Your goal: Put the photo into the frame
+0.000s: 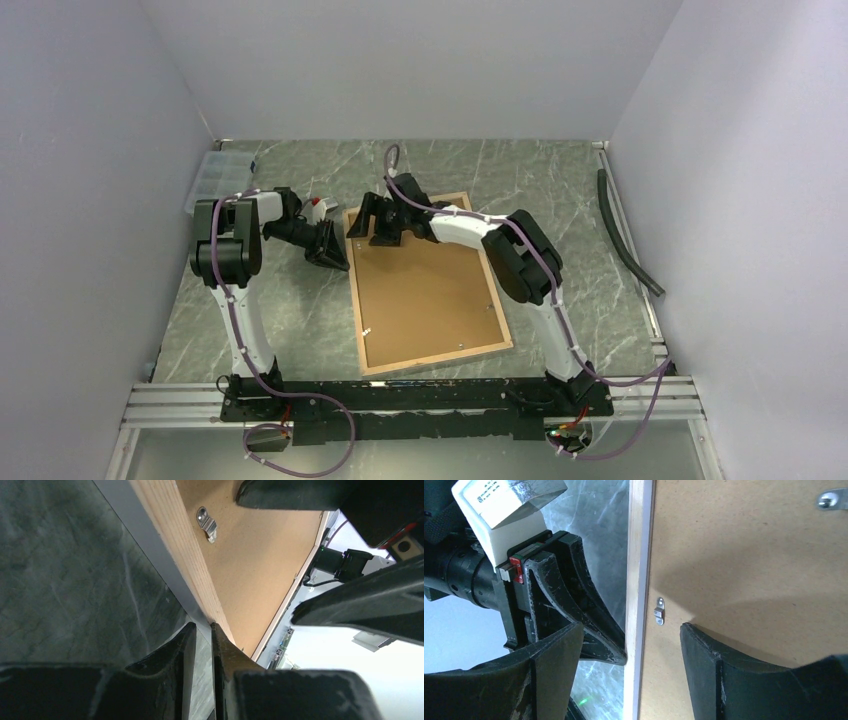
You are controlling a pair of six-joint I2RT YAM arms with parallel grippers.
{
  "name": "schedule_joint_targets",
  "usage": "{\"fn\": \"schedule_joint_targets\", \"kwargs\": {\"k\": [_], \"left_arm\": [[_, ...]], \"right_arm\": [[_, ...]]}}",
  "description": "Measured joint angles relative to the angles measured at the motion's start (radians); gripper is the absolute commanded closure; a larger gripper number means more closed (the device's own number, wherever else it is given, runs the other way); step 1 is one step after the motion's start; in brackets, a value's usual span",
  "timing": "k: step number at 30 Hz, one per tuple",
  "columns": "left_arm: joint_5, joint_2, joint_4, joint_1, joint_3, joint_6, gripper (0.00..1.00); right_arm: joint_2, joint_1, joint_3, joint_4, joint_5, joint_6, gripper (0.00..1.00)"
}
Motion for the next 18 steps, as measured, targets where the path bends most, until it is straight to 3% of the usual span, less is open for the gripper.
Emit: {"fn": "schedule_joint_targets", "kwargs": {"k": [18], "left_arm": [[0.004,0.000,0.007,0.002,-0.005,-0.016,0.78]], "right_arm": [[0.063,0.017,0.043,0.065,-0.048,0.058,0.31]]}}
